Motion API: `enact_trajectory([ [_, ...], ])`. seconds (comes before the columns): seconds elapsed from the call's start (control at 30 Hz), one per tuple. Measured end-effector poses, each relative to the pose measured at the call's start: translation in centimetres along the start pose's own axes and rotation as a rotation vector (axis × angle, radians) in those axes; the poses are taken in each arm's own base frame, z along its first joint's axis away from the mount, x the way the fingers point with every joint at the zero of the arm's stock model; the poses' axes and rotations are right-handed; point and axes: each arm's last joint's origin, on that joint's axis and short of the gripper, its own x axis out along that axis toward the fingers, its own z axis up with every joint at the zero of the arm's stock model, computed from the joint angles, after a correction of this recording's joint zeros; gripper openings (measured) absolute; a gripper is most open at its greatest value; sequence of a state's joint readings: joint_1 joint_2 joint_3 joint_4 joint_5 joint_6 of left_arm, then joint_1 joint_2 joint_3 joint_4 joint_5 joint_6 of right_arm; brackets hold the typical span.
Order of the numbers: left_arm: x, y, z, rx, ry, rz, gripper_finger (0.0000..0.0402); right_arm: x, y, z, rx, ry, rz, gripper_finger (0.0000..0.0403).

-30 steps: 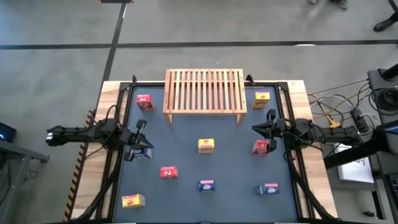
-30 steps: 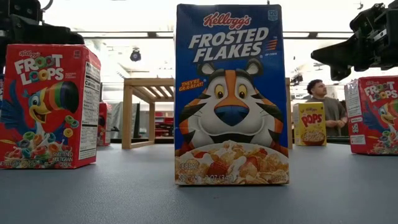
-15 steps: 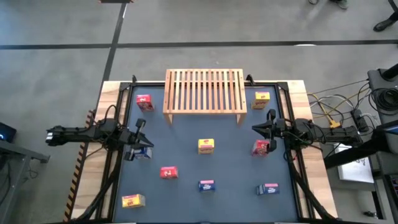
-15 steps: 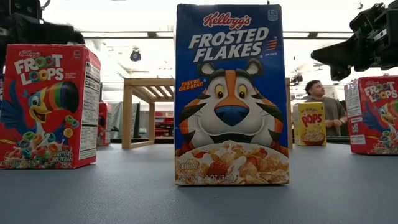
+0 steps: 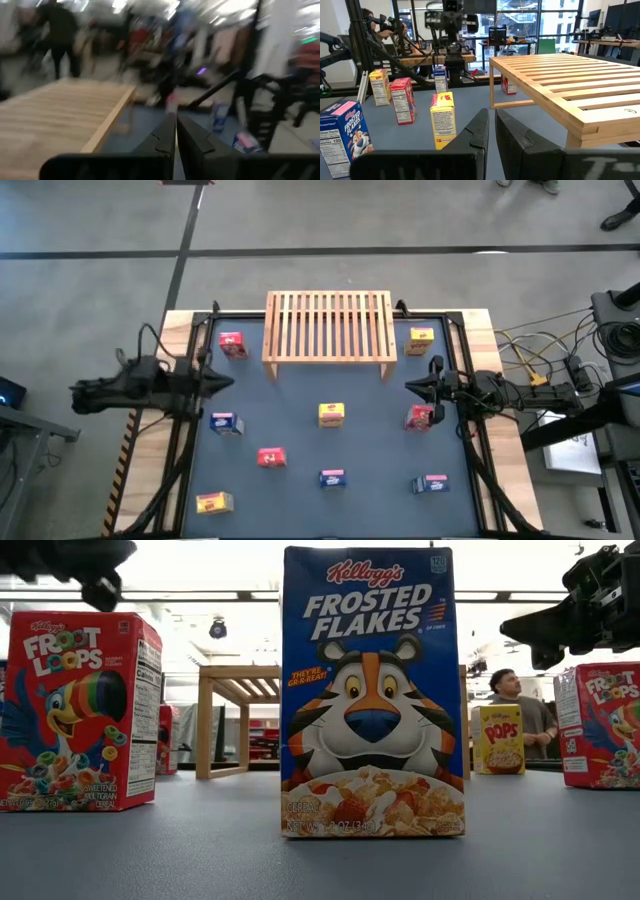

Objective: Stack cereal on shelf
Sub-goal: Put the top blue cereal box on the shelf

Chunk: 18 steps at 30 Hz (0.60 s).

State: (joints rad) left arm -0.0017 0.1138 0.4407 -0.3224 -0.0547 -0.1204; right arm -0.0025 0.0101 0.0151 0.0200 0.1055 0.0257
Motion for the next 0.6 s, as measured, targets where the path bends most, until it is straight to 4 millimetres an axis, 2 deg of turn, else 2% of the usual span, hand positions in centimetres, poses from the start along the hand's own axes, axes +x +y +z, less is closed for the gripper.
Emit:
enact_trajectory([
  [0.13, -1.4, -0.3, 3.7, -0.076, 0.053, 0.016, 0.0000, 0.0, 0.0, 0.0, 0.000, -0.002, 0.000, 0.0022],
  [0.27, -2.3, -1.0, 6.7, -0.100, 0.010, -0.100, 0.0000, 0.0, 0.0, 0.0, 0.000, -0.004, 0.000, 0.0022],
  [0.37, -2.2, -1.2, 7.3, -0.080, 0.013, -0.148, 0.0000, 0.0, 0.0, 0.0, 0.000, -0.005, 0.000, 0.0022],
  [0.6, -0.1, -1.0, 7.0, -0.102, -0.089, -0.081, 0.0000, 0.0, 0.0, 0.0, 0.001, -0.006, 0.000, 0.0022],
])
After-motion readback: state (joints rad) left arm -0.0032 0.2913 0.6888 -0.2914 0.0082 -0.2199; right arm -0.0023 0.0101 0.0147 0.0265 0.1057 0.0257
